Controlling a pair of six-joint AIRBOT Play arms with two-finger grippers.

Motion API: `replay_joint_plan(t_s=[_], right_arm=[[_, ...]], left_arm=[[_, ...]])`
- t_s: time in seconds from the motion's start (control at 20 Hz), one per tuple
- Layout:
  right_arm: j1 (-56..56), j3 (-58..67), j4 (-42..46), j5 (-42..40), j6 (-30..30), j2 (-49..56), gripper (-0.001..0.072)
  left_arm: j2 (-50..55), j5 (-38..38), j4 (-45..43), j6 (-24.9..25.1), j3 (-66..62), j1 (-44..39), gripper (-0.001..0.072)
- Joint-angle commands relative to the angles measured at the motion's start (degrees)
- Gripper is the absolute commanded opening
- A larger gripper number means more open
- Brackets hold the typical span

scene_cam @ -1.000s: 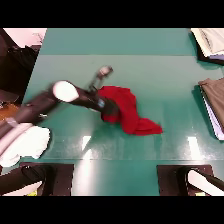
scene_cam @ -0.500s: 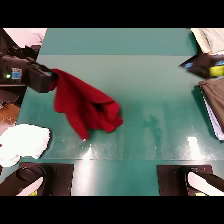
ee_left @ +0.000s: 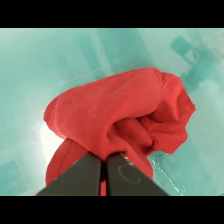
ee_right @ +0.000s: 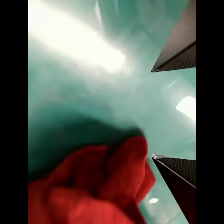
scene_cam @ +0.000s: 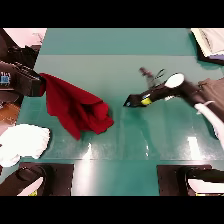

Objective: Fold the shirts.

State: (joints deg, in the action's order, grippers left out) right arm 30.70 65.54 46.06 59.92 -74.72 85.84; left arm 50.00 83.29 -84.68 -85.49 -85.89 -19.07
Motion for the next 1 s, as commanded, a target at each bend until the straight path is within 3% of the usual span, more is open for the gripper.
replay_joint_plan(t_s=[0.0,0.1,0.45,0.55,0.6,0.65,0.75,0.85,0.95], right_arm=[[7.43,1.18,-1.18,-4.66,1.95,7.15,0.0593],[8.92,4.98,-1.46,-5.16,2.29,10.47,0.0552],[12.81,19.19,-1.44,-5.77,2.32,20.37,0.0549],[13.92,21.27,-1.49,-5.86,2.29,22.38,0.0428],[14.32,22.1,-1.49,-5.97,2.29,23.17,0.0428],[14.75,22.84,-1.46,-5.99,2.32,23.87,0.0383],[15.26,24.04,-1.4,-6.32,2.32,24.55,0.0021],[14.69,24.15,-0.55,-8.44,2.29,23.76,0.0018],[12.37,24.15,5.16,-8.61,-1.42,21.24,0.0016]], left_arm=[[-0.04,1.29,-0.39,-0.26,-0.04,0.07,0.0024],[-0.07,1.53,-0.39,-0.76,-0.04,0.07,0.0024],[-0.07,2.03,-0.26,-2.82,0.02,0.07,0.0024],[-0.07,2.67,-0.26,-2.8,0.02,0.07,0.0024],[-0.07,2.95,-0.26,-2.8,0.02,0.07,0.0024],[-0.07,3.1,-0.26,-2.8,0.02,0.07,0.0024],[-0.07,3.34,-0.24,-2.8,0.02,0.07,0.0024],[-0.07,3.34,-0.24,-2.8,0.02,0.07,0.0024],[-0.2,3.02,-0.26,-2.78,-0.02,0.07,0.0024]])
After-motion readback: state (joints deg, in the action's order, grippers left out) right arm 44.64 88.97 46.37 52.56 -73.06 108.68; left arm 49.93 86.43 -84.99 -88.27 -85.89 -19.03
